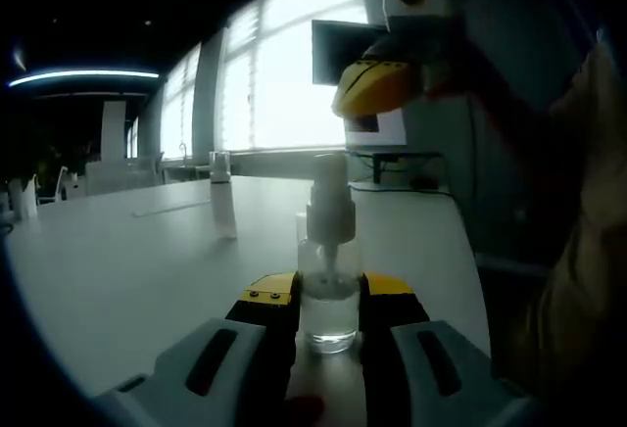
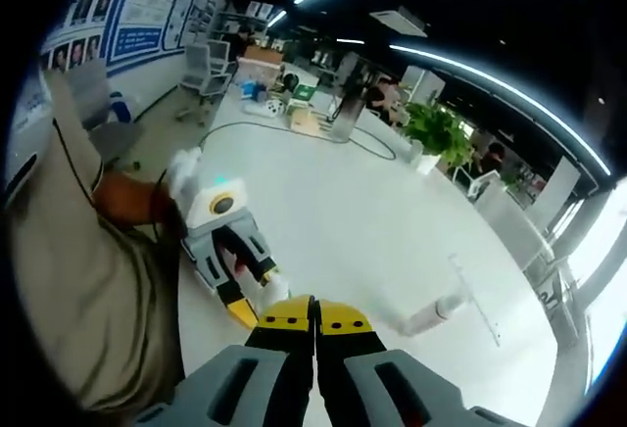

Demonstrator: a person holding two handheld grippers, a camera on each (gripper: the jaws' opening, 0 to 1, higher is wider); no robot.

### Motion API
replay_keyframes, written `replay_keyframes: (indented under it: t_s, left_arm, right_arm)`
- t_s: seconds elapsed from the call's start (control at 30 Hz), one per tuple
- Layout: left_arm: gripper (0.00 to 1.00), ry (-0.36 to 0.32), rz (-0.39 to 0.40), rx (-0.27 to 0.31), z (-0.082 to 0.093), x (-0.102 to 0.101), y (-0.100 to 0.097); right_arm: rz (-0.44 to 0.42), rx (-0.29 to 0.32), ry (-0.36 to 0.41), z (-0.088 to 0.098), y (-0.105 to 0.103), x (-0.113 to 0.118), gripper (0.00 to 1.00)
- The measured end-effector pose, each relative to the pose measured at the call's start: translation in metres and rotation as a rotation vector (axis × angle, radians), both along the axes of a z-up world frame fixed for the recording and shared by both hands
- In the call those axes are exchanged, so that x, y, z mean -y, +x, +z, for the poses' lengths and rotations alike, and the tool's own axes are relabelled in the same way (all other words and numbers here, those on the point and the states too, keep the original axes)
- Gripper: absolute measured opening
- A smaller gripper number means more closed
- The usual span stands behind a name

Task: Clamp pump bottle remove cover press pump head put on cover

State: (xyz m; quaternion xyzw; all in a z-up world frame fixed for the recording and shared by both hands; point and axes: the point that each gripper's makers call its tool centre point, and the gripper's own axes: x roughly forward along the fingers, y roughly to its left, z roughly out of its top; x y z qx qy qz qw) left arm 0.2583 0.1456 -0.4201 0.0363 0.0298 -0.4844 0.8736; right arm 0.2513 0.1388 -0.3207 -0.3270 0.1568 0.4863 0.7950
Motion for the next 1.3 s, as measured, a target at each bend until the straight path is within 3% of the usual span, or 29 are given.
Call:
replay_keyframes:
  t_s: [0.23,0.87,1.3]
  left_arm:
    - [0.15,-0.001,0.001,-0.002,0.0,0.0,0.0]
    - [0.15,-0.002,-0.004,-0.005,0.0,0.001,-0.002]
    - [0.15,-0.002,-0.004,-0.004,0.0,0.001,-0.002]
  right_arm:
    - [0.054,-0.053,-0.047,0.002,-0.002,-0.006,0.0]
    - [0.153,-0.11,-0.177,0.0,-0.007,-0.02,0.0]
    - [0.204,-0.165,-0.286,-0.014,-0.007,-0.026,0.0]
